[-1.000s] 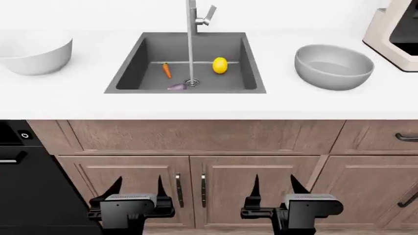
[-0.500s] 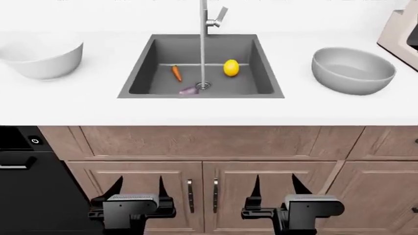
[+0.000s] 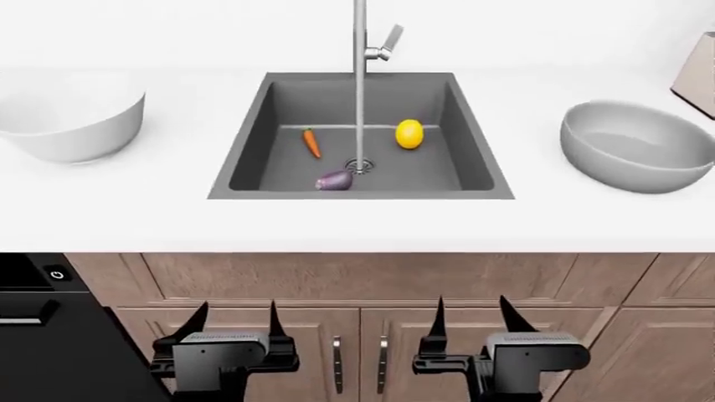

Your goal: Pick the eggplants and oranges from the sink and place them in one bowl. Place the carrot in the other bowl. Then turn off the sink faucet.

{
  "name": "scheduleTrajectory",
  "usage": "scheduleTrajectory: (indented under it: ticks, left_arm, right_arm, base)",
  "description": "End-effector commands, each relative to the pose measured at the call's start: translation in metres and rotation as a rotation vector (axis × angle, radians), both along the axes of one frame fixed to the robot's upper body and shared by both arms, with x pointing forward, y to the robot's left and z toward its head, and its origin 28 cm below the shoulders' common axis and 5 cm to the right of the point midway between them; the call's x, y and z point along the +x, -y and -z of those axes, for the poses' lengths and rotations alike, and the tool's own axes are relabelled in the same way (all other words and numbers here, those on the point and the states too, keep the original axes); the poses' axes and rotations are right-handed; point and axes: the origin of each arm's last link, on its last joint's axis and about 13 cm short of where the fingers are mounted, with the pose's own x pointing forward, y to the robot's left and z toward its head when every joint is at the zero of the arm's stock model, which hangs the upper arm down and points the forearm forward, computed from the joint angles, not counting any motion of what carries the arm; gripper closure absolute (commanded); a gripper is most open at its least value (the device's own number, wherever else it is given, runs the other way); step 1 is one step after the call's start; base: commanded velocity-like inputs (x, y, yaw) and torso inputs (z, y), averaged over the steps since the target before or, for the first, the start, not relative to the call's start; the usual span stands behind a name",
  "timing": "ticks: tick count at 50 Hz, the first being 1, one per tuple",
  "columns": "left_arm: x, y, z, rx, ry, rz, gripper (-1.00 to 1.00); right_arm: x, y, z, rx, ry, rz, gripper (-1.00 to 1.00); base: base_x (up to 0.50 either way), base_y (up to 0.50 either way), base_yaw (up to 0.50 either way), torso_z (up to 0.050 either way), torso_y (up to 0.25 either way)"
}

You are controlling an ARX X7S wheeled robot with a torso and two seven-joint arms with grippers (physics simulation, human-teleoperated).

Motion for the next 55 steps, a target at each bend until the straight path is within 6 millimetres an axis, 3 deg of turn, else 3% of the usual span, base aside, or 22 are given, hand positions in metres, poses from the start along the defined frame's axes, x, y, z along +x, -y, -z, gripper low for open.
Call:
scheduleTrajectory:
  ticks: [1,30,45,48,55]
  left_arm:
    - [-0.001,0.002,-0.003,0.014,0.022,0.030,-1.00]
    - [-0.001,0.003,-0.005,0.001,0.027,0.032,-1.00]
    - [-0.002,0.000,-0.005,0.017,0.024,0.034,-1.00]
    - [-0.003,-0.001,-0.010,-0.026,-0.021,0.061,-1.00]
    - [0.003,0.000,-0.070,0.038,-0.055,0.109,-1.00]
  right_arm:
    - [0.000,0.000,0.000,-0.008,0.004,-0.004,-1.00]
    - [0.001,0.000,0.003,0.004,-0.018,0.004,-1.00]
    - [0.000,0.003,0.002,0.028,-0.030,0.027,-1.00]
    - [-0.001,0.005,-0.012,0.045,-0.024,0.050,-1.00]
    - [0.001,0.012,-0.096,0.030,0.031,-0.085,-1.00]
  base:
    - [0.00,0.00,0.00,0.050,0.000]
    - [0.00,0.00,0.00,0.050,0.000]
    - [0.00,0.00,0.00,0.000,0.000]
    - [0.00,0.00,0.00,0.000,0.000]
    - [0.00,0.00,0.00,0.000,0.000]
